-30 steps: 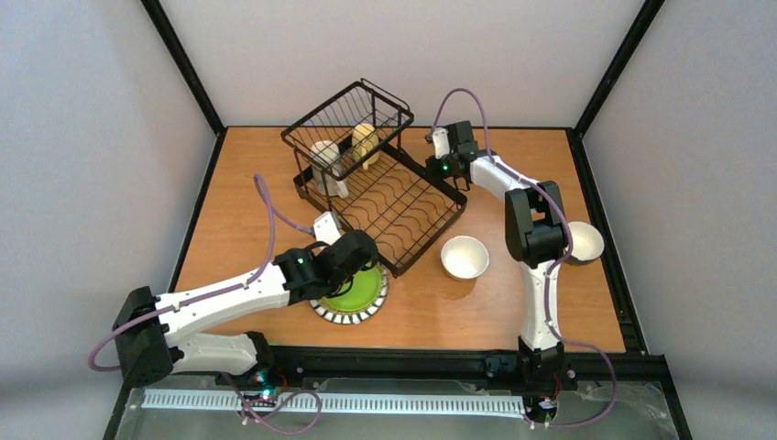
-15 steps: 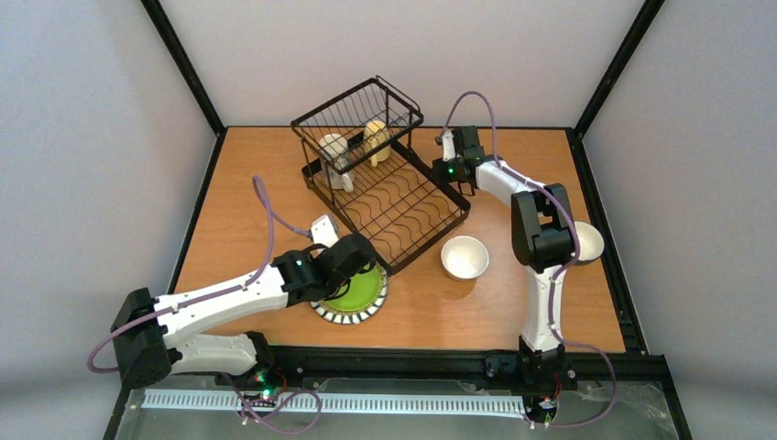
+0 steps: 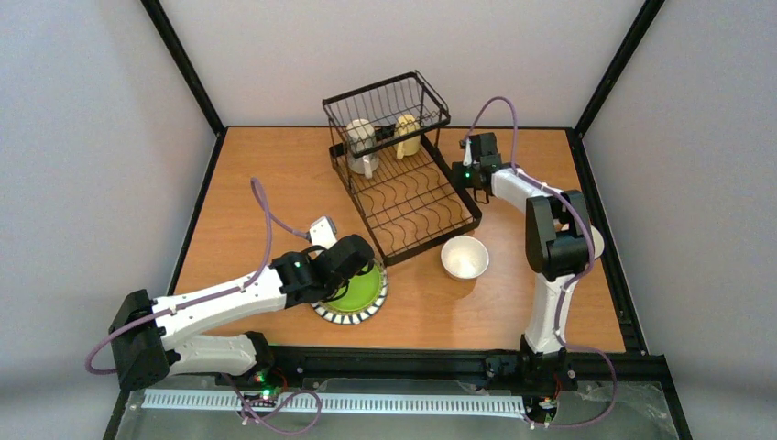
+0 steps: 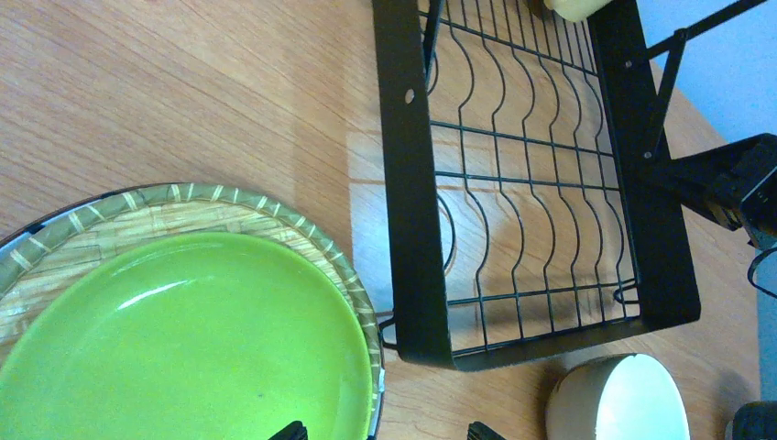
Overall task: Load the mixed dishes into the dish rack
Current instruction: Move the dish rack to the center of the board.
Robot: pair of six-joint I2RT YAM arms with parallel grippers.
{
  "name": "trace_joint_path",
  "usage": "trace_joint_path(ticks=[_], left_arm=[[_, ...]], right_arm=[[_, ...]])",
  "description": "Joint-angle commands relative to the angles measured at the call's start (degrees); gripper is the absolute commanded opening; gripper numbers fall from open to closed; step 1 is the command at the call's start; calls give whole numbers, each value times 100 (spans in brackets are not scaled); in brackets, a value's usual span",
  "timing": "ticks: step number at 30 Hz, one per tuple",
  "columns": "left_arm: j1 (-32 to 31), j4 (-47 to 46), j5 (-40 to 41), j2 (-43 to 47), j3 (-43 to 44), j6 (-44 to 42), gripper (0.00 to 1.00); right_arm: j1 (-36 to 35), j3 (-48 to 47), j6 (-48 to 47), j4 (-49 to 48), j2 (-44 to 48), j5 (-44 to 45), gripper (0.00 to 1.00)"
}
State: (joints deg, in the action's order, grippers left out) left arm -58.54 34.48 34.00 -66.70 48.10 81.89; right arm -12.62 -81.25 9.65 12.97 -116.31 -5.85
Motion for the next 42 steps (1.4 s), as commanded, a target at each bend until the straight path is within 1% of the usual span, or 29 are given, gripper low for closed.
trace_joint_path(ticks=[1, 12, 30, 37, 42], left_arm=[[27, 103, 20, 79, -17, 39, 100], [27, 97, -30, 4, 1, -14, 100], [27, -57, -205, 44, -126, -97, 100], [28, -178, -277, -143, -11, -351, 100], [27, -246, -331, -350, 123, -686, 100]], right_arm=[[579, 434, 910, 498, 21, 1602, 2], [784, 983, 1106, 399, 458, 1804, 2], [886, 2024, 1347, 318, 1263, 2077, 2], [944, 2174, 1391, 344, 1491, 2087, 2], [966, 2193, 1420, 349, 1520, 2112, 2]])
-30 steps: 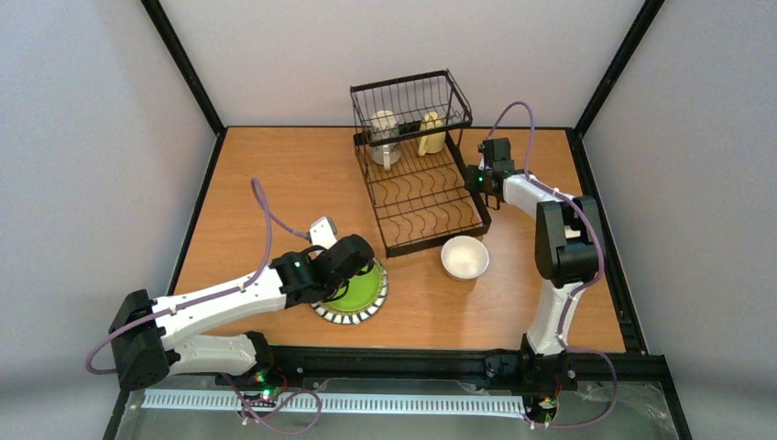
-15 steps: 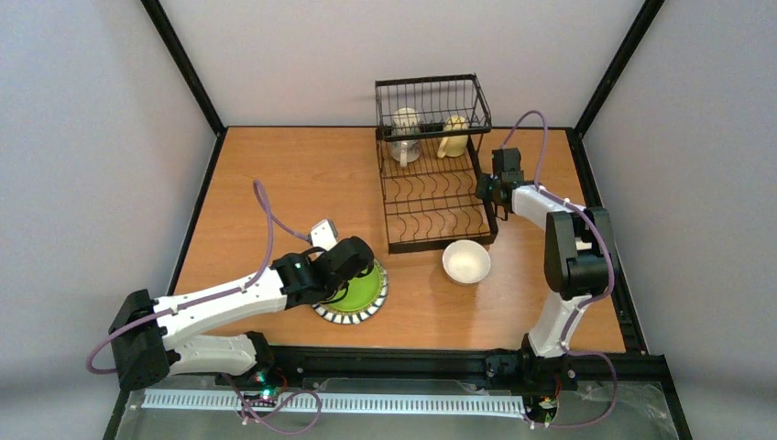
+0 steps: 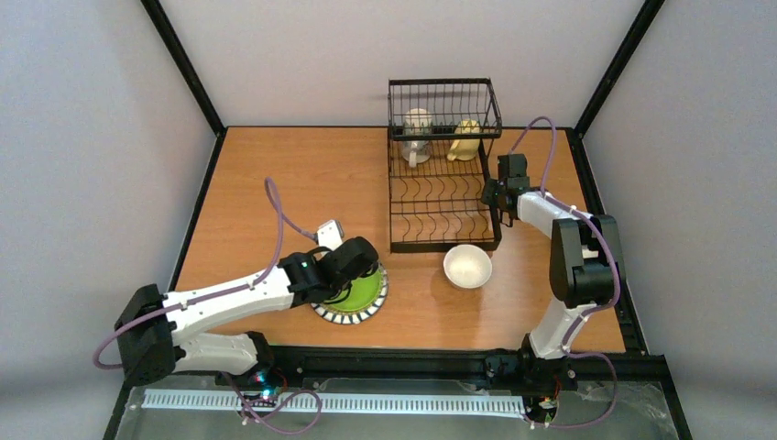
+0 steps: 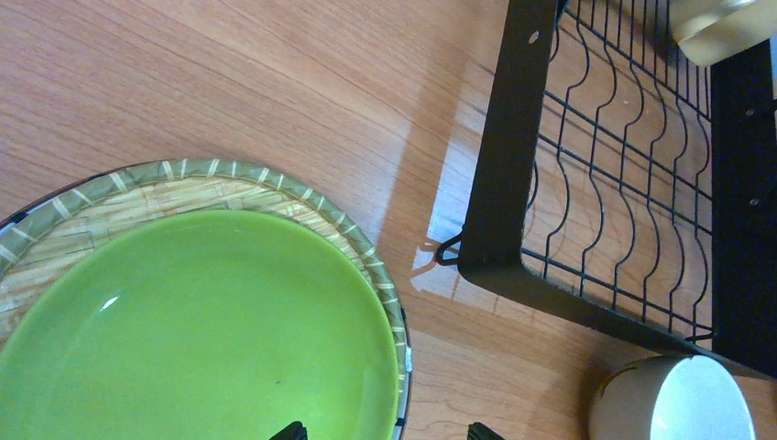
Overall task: Load the mixed dishes into the dish rack
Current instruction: Move the dish rack to the center of the board, then grab the bowl from the center of the board.
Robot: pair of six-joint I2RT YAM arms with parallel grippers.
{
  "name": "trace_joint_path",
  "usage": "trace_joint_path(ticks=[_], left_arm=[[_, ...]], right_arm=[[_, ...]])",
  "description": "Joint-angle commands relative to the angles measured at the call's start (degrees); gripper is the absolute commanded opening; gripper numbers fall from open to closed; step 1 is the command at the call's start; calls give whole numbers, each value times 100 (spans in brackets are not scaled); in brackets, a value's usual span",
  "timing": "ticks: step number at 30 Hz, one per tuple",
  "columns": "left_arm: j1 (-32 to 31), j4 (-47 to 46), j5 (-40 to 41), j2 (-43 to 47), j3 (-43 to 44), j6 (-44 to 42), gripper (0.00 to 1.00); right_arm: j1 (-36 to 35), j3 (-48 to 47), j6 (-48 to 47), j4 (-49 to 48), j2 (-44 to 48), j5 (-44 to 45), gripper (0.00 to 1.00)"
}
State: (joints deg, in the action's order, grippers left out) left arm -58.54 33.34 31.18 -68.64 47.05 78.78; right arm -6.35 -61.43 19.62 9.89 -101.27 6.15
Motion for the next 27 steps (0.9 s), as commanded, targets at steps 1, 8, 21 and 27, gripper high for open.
trace_joint_path(ticks=[1, 8, 21, 27], left_arm=[[27, -176, -91, -215, 265, -482, 100], [27, -452, -545, -750, 767, -1391, 100], [18, -872, -1804, -2053, 1971, -2726, 100], [-20, -875, -2166, -2552, 2347, -3064, 100]], right_arm=[[336, 219, 428, 653, 18, 925, 2], [340, 219, 477, 628, 54, 949, 2], [366, 279, 606, 592, 34, 888, 2], [369, 387, 737, 586, 90, 772, 2]])
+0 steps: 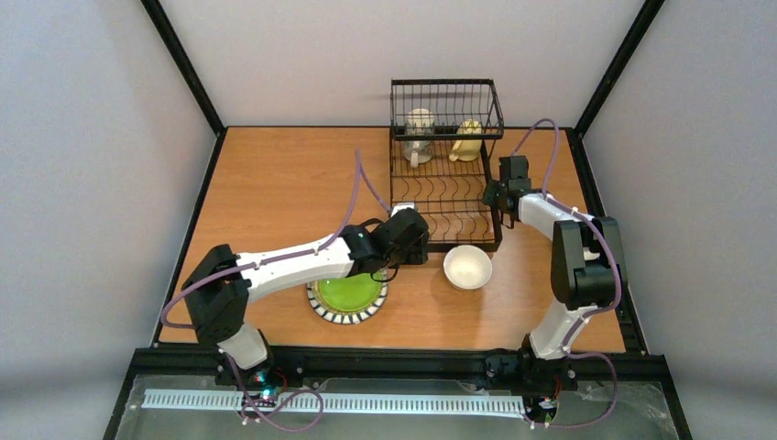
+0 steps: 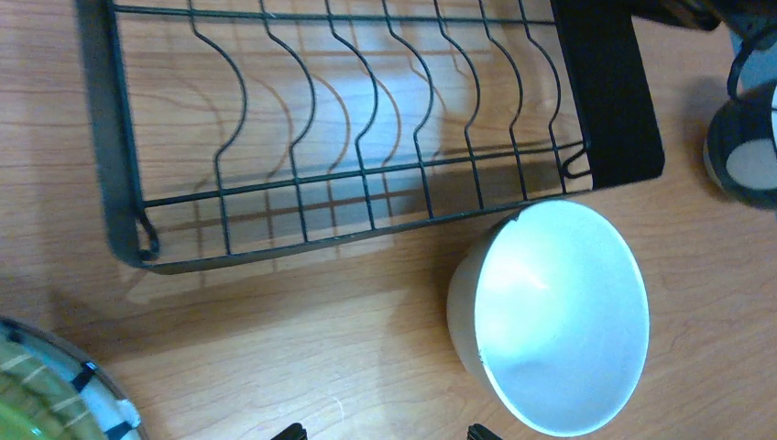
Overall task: Load the mixed dishes into the dish rack
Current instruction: Grab the bowl from the center of the board.
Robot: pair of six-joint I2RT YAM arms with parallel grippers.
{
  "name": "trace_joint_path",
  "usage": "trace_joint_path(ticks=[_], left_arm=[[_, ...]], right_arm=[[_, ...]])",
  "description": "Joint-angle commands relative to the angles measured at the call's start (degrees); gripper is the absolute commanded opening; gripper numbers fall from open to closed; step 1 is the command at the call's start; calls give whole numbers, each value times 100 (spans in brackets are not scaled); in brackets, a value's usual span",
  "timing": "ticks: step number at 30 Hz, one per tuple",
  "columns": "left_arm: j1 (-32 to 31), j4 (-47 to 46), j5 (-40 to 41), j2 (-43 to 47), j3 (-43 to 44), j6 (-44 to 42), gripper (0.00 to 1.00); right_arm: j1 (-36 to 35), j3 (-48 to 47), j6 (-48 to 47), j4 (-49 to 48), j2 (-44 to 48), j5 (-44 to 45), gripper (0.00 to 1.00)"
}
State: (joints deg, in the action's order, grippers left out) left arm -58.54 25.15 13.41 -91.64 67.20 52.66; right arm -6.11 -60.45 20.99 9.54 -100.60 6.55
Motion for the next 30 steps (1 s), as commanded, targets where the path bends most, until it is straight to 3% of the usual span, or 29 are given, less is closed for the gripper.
trace_joint_path(ticks=[1, 30], left_arm=[[-27, -54, -421, -316, 370, -496, 100], [-130, -909, -1289, -1000, 452, -1066, 100]], right_arm=[[343, 314, 625, 612, 21, 707, 2], [335, 881, 1768, 631, 431, 310, 2]])
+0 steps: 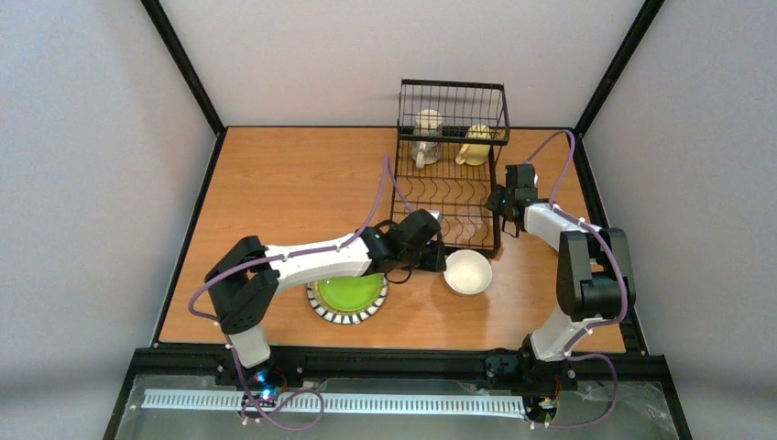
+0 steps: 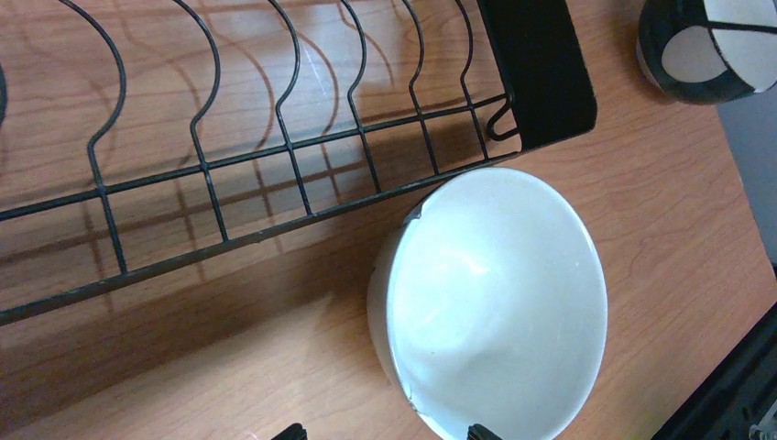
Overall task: Load the mixed dishes into the dish rack
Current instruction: Grab the bowl from the center of the board.
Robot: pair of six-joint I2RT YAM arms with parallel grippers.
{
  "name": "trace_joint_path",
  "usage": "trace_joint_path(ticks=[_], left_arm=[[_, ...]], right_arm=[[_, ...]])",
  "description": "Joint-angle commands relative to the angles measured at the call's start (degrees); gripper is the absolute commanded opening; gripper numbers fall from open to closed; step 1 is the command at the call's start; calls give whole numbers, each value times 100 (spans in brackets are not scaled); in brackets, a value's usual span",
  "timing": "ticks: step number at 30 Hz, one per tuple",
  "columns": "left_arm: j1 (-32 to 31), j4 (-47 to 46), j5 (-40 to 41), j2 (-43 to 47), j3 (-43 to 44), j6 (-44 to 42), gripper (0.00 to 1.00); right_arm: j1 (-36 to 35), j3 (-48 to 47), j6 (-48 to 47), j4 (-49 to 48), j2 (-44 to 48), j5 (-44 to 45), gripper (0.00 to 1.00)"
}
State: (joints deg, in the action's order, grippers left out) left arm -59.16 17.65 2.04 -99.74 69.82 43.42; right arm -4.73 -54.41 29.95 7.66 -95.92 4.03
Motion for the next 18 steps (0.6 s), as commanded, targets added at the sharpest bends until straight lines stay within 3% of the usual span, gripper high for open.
trace_joint_path(ticks=[1, 10, 18], left_arm=[[-63, -171, -164, -225, 202, -141, 100], [-143, -112, -29, -673, 540, -123, 100], [-217, 71, 408, -1096, 955, 8, 98]], right_arm=[[195, 276, 879, 818, -24, 580, 2], [195, 283, 863, 777, -50, 642, 4], [198, 298, 789, 713, -19, 667, 34]])
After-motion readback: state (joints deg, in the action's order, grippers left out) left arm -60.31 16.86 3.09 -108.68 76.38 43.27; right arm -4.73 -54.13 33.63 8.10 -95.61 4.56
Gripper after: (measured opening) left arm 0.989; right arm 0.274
